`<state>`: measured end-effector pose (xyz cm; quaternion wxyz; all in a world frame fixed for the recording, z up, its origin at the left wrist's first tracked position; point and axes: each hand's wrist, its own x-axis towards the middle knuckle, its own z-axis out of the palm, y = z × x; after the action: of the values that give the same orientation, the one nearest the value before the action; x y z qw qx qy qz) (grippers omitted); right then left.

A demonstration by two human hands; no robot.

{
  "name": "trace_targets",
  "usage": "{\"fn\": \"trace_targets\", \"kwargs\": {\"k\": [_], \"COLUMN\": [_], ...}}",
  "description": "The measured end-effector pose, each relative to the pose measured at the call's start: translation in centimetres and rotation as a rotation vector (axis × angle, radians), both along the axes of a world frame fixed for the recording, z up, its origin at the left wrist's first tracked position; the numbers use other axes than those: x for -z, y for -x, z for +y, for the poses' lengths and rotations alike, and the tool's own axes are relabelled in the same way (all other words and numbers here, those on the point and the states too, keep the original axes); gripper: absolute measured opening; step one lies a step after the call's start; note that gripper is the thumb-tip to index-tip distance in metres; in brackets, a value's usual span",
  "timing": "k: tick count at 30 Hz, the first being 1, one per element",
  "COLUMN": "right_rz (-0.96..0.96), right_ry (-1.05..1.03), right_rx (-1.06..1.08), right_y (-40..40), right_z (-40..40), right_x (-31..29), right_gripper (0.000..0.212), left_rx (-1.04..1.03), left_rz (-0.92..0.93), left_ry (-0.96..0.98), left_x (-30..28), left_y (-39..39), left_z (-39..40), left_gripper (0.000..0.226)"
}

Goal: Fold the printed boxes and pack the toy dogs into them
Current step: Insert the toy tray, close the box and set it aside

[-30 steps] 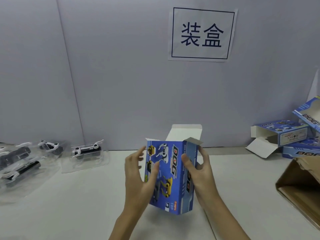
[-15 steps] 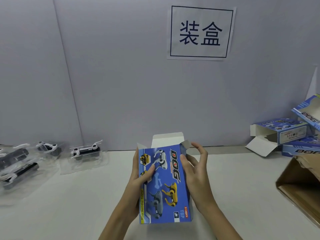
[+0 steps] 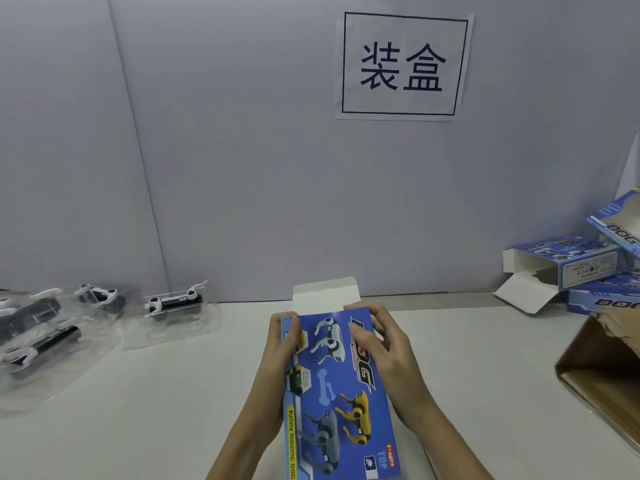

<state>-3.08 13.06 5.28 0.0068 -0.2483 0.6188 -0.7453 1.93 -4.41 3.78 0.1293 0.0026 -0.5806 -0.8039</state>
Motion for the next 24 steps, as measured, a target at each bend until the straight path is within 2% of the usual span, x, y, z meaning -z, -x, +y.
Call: {"fn": "trace_targets", "kwargs": {"k": [3, 9, 11, 14, 17, 19, 21, 24], "right_rz": [-0.033, -0.049, -0.013, 0.032, 0.012, -0.051, -0.088, -0.115], "right_ry": [0.009, 0.060, 0.097, 0.132, 0.094, 0.090, 0.105, 0.123], "right_rx": [0.027, 0.050, 0.099, 0.086, 0.045, 0.015, -0.010, -0.017], "right_y": [-0.2, -0.5, -0.7, -0.7, -1.0, -1.1, -1.1, -0.7], "right_z": [-0.3, -0.7, -0.8, -0.7, -0.8, -0.9, -1.1, -1.0], "right_x": [0.2, 0.1, -0.2, -0.3, -0.5, -0.3, -0.2, 0.1], "right_gripper": [0.038, 0.026, 0.034, 0.057, 0.039, 0.049, 0.042, 0.036], "left_rx": [0.024, 0.008, -0.036, -0.076, -0.021, -0.015, -0.015, -0.021], "left_rz": [0.021, 0.066, 0.102, 0.158, 0.108, 0.059, 0.036, 0.091], "left_ry": [-0.063, -0.064, -0.069, -0.033, 0.003, -0.021, -0.034, -0.022], "left_x": [-0.4, -1.2, -1.2, -1.3, -1.3, -1.2, -1.0, -1.1], "left_y": [-0.1, -0.5, -0.3, -0.2, -0.4, -0.5, -0.4, -0.3], "left_z": [0.2, 0.1, 0.1, -0.1, 0.0, 0.2, 0.2, 0.3], "left_gripper": [0.054, 0.042, 0.035, 0.054, 0.055, 0.057, 0.058, 0.034]}}
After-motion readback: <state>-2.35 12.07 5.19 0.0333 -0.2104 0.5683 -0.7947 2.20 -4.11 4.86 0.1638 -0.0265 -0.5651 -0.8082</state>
